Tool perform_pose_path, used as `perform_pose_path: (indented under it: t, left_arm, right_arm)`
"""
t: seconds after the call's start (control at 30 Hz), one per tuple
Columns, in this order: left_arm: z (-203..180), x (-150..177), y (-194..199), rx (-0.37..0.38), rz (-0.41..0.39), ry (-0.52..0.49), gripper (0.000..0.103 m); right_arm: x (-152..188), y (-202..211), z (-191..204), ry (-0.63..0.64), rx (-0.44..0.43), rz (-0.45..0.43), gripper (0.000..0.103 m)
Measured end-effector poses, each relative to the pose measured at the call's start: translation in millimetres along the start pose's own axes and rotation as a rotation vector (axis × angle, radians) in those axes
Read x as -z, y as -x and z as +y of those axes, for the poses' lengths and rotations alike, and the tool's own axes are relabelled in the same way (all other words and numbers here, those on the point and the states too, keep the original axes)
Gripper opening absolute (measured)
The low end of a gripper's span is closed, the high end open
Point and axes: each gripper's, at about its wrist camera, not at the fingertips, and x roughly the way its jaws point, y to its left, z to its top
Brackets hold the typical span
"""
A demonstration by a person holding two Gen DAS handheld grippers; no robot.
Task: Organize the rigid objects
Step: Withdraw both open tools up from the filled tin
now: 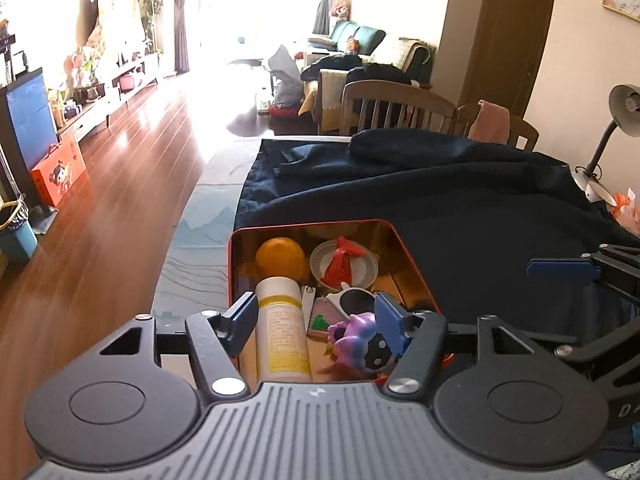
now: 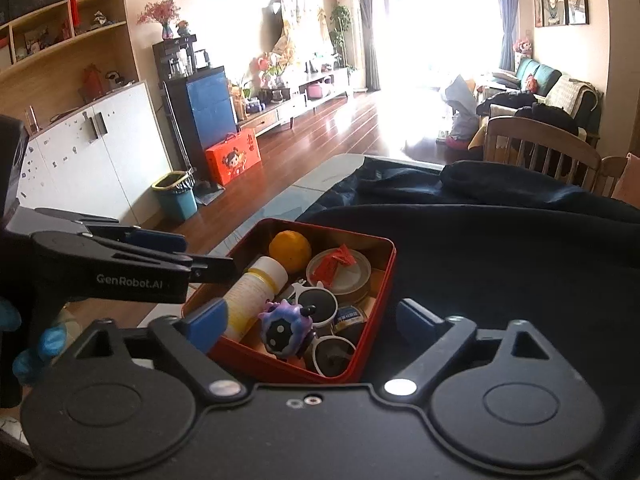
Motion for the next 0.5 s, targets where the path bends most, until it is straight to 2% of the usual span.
perform_pose_path:
  t: [0.27, 0.4, 0.5]
  left_arm:
    - [-5.2, 1.7, 12.7, 0.033, -0.022, -0.009, 0.082]
    - [-6.4, 3.1, 17.8, 0.048, -0.028, -0.009, 0.085]
    - [-7.0, 3.8, 19.2, 0.04, -0.023, -0.008, 0.099]
  right_arm:
    - [7.2, 14.4, 1.0, -0.015, 0.005, -0.056, 0.103]
    - [9.0, 18.8, -1.7, -0.036, 0.017, -0.073, 0.103]
    - [10.5, 21.8, -3.7, -0.049, 0.024, -0.083, 0.103]
